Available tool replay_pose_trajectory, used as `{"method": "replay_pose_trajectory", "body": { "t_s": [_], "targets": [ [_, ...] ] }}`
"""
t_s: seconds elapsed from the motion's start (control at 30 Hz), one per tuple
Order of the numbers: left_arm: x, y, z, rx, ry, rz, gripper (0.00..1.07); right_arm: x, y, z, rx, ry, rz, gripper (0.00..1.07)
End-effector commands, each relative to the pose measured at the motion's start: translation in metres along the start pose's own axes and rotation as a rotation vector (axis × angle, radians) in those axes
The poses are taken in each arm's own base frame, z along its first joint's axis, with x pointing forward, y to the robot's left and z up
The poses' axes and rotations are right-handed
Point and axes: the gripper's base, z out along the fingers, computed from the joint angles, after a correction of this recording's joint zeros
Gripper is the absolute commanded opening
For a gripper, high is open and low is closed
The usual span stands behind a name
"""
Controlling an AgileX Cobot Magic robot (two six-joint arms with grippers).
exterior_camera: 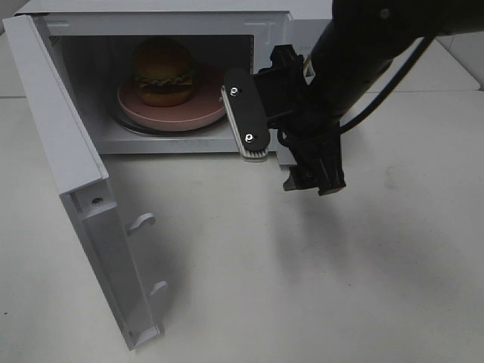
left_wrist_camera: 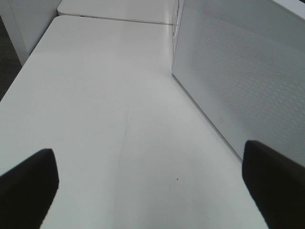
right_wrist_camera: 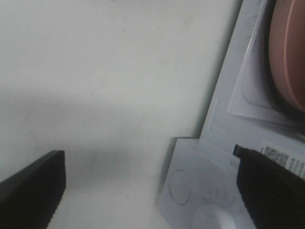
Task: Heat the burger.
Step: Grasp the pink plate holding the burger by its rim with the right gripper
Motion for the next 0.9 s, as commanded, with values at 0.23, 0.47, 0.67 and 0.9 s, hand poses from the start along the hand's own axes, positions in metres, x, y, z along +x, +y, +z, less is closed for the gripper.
{"method": "replay_pose_trajectory", "body": {
  "t_s": [0.23,0.47,0.67,0.9],
  "targets": [
    [0.002,0.000,-0.002,-0.001,-0.025,0.003,1.00,-0.021,-0.031,0.017,0.070,-0.035,-0.014,0.91],
    [0.002,0.000,-0.002,-0.001,-0.025,0.003,1.00,-0.030,-0.046,0.032,0.118,-0.065,0.029,0.90],
    [0.002,0.000,-0.002,-0.001,-0.025,0.003,1.00,-0.039,-0.059,0.054,0.146,-0.085,0.035,0.90],
    [0.002,0.000,-0.002,-0.001,-0.025,0.003,1.00,-0.045,-0.067,0.073,0.142,-0.084,0.038,0.90]
  ]
}}
